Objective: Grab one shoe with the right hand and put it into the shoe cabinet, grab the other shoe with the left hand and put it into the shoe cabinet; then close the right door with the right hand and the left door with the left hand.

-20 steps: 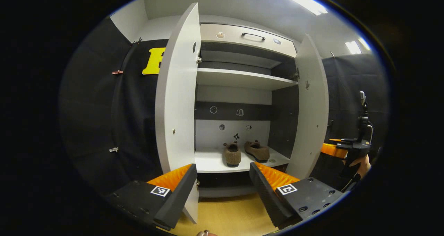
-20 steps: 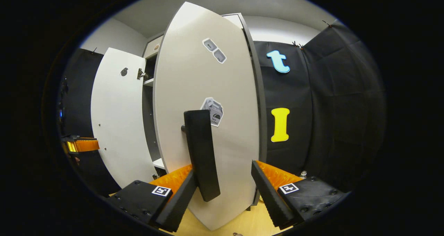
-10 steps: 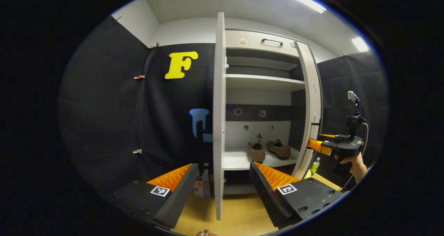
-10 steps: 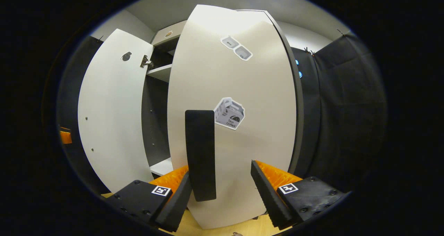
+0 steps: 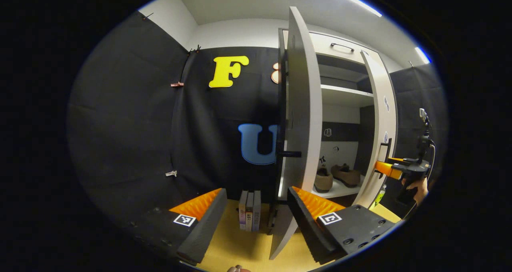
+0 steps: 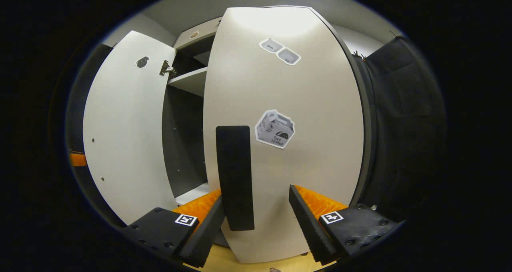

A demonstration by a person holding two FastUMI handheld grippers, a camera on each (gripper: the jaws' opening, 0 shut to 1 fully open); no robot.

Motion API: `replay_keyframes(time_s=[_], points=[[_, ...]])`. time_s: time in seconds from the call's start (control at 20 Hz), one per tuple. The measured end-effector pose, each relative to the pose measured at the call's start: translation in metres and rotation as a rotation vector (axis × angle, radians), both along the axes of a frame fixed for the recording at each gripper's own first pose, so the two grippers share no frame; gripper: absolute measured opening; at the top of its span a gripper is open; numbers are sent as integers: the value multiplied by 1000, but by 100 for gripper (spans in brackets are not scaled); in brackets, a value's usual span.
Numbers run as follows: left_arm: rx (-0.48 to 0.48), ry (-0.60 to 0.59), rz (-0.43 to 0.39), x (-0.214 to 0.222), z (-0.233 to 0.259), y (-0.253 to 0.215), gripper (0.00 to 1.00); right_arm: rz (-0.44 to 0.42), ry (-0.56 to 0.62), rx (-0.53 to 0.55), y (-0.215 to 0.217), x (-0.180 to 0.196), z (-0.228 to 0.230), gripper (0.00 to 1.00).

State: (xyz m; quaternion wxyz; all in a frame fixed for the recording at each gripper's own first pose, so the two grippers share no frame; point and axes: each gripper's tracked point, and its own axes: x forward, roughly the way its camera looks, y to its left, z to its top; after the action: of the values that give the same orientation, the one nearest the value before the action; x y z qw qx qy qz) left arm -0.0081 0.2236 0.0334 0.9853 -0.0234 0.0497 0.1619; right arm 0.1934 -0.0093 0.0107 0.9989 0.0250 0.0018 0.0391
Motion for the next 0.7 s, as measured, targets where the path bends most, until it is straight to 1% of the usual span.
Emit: replay_keyframes(time_s=[0.15, 0.35, 0.6, 0.7], points=[[-3, -11, -16, 12, 0, 2, 94, 31, 5, 30, 4, -12, 3, 96], [-21, -29, -38, 9, 2, -11, 92, 34, -14, 7, -7, -35, 11, 96], [12, -19, -102, 18, 3, -34, 93, 23, -3, 17, -21, -45, 10, 96], [10, -18, -134, 27, 3, -47, 92, 15, 0, 20, -29, -48, 10, 96]])
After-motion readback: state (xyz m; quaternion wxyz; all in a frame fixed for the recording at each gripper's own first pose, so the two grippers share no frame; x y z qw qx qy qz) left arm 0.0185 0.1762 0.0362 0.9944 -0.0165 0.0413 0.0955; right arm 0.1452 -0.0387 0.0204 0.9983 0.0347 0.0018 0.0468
